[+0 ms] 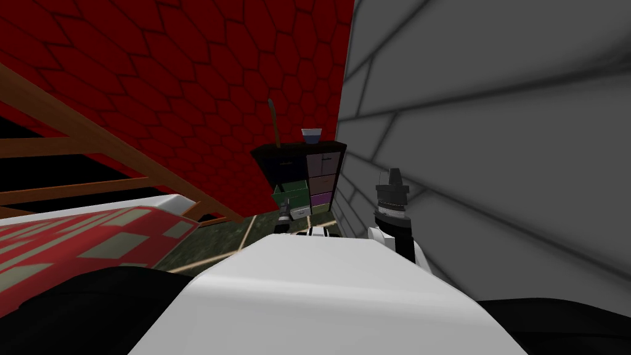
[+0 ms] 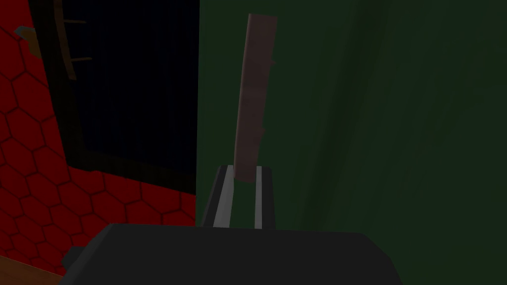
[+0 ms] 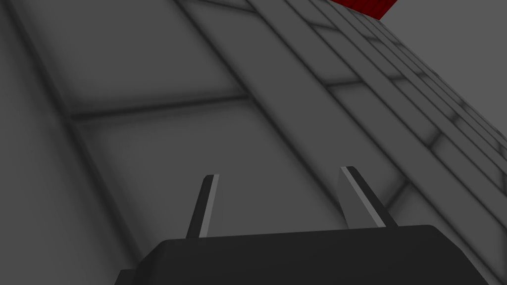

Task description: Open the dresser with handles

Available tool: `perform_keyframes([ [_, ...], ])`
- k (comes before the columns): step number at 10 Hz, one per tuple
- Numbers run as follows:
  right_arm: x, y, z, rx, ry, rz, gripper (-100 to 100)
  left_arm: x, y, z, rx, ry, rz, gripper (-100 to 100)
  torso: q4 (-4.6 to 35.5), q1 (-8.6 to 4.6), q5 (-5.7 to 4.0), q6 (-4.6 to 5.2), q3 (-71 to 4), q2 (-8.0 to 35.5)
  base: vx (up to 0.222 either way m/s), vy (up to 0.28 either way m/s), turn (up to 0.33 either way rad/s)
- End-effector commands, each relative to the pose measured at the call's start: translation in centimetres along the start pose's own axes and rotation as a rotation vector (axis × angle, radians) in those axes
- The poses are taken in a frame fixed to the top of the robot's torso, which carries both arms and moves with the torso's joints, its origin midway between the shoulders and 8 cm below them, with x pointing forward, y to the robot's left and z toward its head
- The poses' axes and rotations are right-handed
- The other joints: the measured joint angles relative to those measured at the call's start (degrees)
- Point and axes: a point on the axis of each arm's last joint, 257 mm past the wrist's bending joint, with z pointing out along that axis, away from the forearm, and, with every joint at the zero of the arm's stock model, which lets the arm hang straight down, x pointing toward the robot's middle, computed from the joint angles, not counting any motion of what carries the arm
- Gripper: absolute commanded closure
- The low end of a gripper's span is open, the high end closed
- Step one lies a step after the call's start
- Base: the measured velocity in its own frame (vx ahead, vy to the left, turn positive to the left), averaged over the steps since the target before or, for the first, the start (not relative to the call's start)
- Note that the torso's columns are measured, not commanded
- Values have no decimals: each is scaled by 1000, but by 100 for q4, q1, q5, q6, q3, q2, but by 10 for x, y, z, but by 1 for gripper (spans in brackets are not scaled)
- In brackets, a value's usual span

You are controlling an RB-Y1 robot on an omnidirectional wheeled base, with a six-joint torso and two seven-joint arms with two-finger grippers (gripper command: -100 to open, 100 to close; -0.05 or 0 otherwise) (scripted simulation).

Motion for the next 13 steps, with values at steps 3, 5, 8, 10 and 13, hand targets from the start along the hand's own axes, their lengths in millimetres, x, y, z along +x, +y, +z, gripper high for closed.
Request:
perform_keyframes([
  [3,0,0,0,0,0,0,0,3,-13,8,-5,3,0,-100,-4,14,-4,5,-42,-66,-27,-8,9],
  [5,0,0,0,0,0,0,0,4,-23,14,-5,5,0,-100,4,2,-8,3,-24,-33,11,6,10],
  [8,0,0,0,0,0,0,0,6,-39,22,-5,8,0,-100,15,-8,-11,3,-2,1,-12,-4,9],
  [10,0,0,0,0,0,0,0,8,-50,26,-5,10,0,-100,13,-4,-11,2,-9,-8,-21,-6,7],
  [13,0,0,0,0,0,0,0,6,-41,23,-21,9,1,0,19,-9,-15,1,-6,-1,0,0,0],
])
